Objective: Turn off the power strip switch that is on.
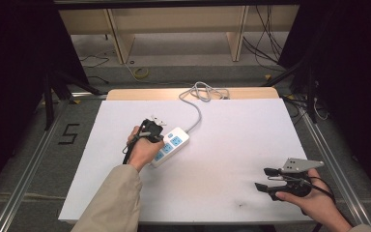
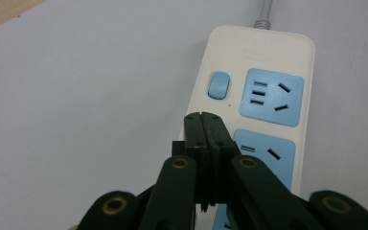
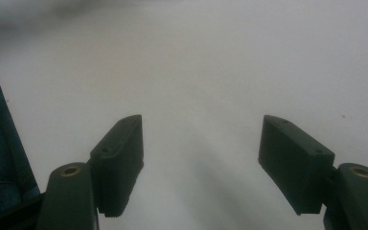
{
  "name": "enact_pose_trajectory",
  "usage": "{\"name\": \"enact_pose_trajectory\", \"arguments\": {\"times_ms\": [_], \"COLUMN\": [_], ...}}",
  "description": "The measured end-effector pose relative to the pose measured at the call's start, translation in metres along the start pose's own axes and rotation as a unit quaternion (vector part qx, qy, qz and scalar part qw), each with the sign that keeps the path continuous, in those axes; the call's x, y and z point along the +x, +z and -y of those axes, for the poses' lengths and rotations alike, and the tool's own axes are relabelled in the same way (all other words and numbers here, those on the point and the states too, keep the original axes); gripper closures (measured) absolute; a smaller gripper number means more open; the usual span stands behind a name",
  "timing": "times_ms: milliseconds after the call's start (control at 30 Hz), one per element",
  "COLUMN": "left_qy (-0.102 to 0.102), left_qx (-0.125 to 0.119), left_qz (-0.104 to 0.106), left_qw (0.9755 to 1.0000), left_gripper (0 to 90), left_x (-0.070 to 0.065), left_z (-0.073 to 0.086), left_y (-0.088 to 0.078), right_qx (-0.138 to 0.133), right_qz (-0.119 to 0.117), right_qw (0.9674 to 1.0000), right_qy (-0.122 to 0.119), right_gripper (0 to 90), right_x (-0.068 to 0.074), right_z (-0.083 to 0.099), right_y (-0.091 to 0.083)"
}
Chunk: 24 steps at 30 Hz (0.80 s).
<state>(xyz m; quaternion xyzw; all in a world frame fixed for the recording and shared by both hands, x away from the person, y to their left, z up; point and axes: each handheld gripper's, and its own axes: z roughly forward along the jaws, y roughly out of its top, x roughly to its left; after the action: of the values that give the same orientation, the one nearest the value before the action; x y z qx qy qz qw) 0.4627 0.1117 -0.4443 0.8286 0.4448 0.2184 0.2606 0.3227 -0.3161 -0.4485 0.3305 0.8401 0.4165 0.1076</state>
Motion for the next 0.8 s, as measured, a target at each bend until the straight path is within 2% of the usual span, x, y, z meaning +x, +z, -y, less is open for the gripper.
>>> {"name": "enact_pose_trajectory", "arguments": {"times_ms": [467, 800], "left_qy": [-0.003, -0.004], "left_qx": [0.016, 0.016], "left_qz": [0.009, 0.012], "left_qw": [0.9998, 0.9998], "left_gripper": [89.9, 89.8], "left_x": [0.0006, 0.0016], "left_z": [-0.0001, -0.0015], "left_y": [0.0068, 0.0094], "right_qx": [0.001, 0.0], "right_qz": [-0.001, -0.001], "right_qw": [1.0, 1.0], "right_qy": [0.0, 0.001], "right_gripper": [32.6, 32.5], "right_x": [0.0, 0.0003], "right_z": [0.0001, 0.0], "right_y": [0.0003, 0.0002]}}
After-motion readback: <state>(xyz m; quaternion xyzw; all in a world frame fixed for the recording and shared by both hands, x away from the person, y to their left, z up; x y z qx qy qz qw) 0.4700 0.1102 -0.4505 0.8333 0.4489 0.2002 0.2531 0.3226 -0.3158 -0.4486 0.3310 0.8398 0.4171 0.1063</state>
